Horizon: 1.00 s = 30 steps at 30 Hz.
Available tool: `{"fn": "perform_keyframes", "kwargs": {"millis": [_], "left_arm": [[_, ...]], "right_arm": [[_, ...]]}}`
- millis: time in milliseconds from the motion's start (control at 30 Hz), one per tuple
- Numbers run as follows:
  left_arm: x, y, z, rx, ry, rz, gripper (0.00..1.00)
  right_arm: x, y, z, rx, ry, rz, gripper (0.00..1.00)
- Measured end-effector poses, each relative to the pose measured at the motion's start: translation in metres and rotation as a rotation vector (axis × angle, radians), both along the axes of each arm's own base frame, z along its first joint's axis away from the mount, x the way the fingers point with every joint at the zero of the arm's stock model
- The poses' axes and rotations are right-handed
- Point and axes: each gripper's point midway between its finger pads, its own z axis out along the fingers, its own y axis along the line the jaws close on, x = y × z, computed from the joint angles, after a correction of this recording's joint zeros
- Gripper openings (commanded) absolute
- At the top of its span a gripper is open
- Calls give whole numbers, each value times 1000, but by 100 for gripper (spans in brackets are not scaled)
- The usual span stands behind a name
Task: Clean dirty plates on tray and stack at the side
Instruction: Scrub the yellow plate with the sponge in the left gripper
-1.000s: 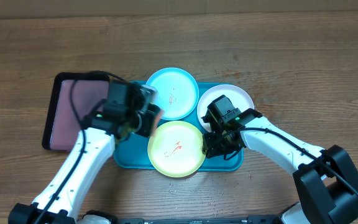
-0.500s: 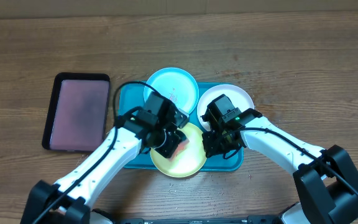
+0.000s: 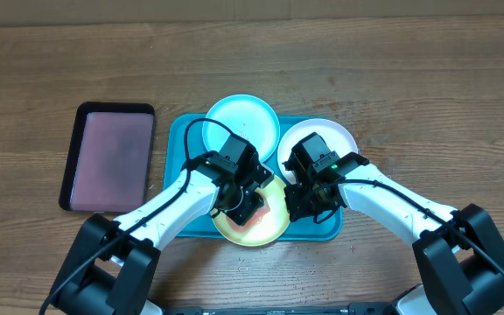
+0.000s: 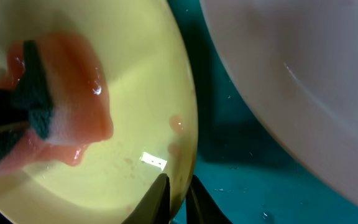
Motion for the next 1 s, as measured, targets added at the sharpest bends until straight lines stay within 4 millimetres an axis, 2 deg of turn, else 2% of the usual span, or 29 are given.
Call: {"fn": "perform_keyframes", "kwargs": {"millis": [233,367,467,600,733,867,1000], "left_arm": [[34,33,3,210,-153,193,4],[44,39,12,249,-192,233,4],[47,33,24,205,-206,230,4],[40,8,39,61,-172,146,4],[31,-6,40,-10,-134,67,4],[26,-11,32,-22,-101,20,4],[19,-10,7,9,-28,-1,4]], "right_arm": [[3,5,3,22,-10,2,11],[2,4,3,17,-2,0,11],[0,3,3,12,5,-1,15],[0,3,3,12,5,1,15],[0,3,3,12,5,1,15],[0,3,3,12,5,1,15],[0,3,3,12,6,0,15]]}}
